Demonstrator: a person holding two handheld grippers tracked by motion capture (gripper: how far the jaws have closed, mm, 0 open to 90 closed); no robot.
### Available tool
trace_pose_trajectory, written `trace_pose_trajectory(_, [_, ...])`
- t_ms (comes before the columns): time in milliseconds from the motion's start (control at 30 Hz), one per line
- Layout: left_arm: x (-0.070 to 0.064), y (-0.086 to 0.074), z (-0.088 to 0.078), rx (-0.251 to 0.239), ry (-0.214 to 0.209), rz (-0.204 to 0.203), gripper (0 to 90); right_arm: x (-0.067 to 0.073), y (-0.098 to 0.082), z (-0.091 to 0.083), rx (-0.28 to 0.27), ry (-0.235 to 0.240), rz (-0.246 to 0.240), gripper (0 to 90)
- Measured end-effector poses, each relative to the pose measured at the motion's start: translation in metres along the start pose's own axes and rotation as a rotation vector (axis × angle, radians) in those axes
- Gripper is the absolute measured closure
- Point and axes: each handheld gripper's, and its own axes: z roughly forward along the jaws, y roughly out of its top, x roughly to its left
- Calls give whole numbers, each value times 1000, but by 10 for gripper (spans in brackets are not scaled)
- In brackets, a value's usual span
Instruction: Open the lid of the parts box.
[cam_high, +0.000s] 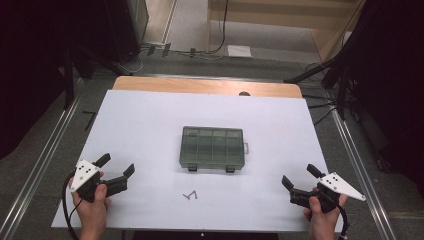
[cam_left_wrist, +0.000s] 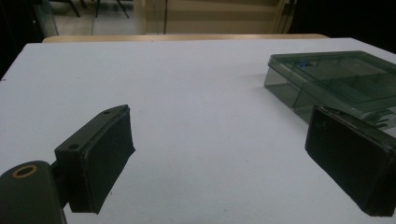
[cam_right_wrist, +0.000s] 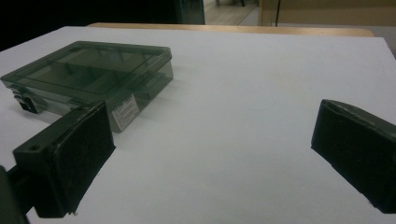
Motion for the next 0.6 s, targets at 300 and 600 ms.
trace_pose_trajectory(300, [-13, 8, 6, 10, -32, -2, 111, 10, 11, 3, 11, 67, -5, 9])
trace_pose_trajectory(600, [-32, 12, 19, 57, -51, -8, 492, 43, 20, 23, 47, 29, -51, 411])
